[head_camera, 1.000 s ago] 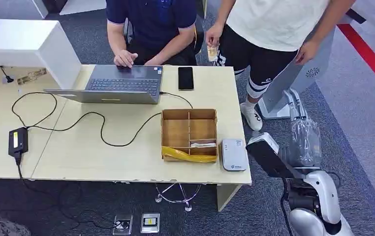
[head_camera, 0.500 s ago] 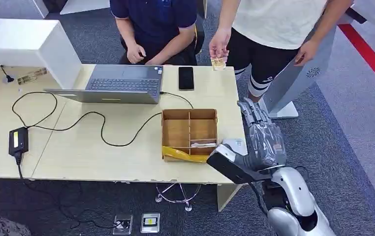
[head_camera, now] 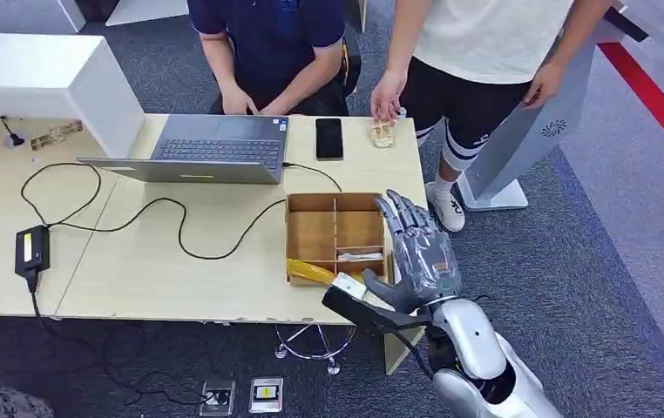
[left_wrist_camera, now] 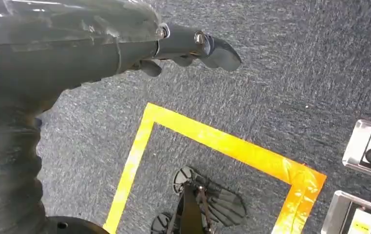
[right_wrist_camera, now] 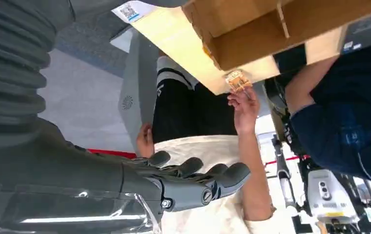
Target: Pass the card to the sensor for recognition and then transmit it.
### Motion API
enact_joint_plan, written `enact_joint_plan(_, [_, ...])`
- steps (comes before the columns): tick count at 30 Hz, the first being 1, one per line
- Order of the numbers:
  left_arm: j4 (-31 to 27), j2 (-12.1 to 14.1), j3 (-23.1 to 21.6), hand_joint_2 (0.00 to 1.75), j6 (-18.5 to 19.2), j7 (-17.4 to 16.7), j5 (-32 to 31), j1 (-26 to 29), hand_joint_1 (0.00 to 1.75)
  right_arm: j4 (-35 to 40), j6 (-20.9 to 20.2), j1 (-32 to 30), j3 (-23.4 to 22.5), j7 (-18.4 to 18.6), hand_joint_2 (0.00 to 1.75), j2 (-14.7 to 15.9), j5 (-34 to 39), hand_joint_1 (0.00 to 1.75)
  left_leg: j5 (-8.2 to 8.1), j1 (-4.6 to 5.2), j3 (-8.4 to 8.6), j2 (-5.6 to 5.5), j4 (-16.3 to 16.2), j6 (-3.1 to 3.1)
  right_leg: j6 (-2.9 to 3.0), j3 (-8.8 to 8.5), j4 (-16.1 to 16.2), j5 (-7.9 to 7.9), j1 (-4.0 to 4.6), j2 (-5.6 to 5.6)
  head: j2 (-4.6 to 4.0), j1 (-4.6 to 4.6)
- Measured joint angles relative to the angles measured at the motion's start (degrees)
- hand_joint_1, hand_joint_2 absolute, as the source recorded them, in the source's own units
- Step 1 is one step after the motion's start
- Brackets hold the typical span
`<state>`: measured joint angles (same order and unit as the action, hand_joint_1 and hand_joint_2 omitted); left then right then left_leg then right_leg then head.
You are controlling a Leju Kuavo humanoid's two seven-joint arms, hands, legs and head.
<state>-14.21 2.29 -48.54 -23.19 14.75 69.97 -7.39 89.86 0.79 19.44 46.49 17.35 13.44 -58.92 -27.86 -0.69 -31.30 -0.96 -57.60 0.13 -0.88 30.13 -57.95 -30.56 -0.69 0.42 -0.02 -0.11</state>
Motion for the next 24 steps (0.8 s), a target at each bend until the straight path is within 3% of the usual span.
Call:
enact_joint_plan(11, [0.0, 0.07, -0.02, 1.75, 0.04, -0.44, -0.48, -0.31, 0.0, -11.12, 1.83, 3.13, 3.91, 2.51, 1.75, -3.63, -1.66, 0.0, 0.0, 0.0, -0.01, 0.0, 0.0, 0.0, 0.0, 0.01, 0.0, 0.0, 0.0, 0.0, 0.02, 0.0])
enact_joint_plan(24, [0.0, 0.04, -0.04, 1.75, -0.22, -0.87, -0.4, -0.4, 0.0, -23.87, 5.82, 6.89, 5.47, 1.92, 1.75, -6.97, -2.32, 0.0, 0.0, 0.0, 0.0, 0.0, 0.0, 0.0, 0.0, 0.01, 0.0, 0.0, 0.0, 0.01, 0.0, 0.0])
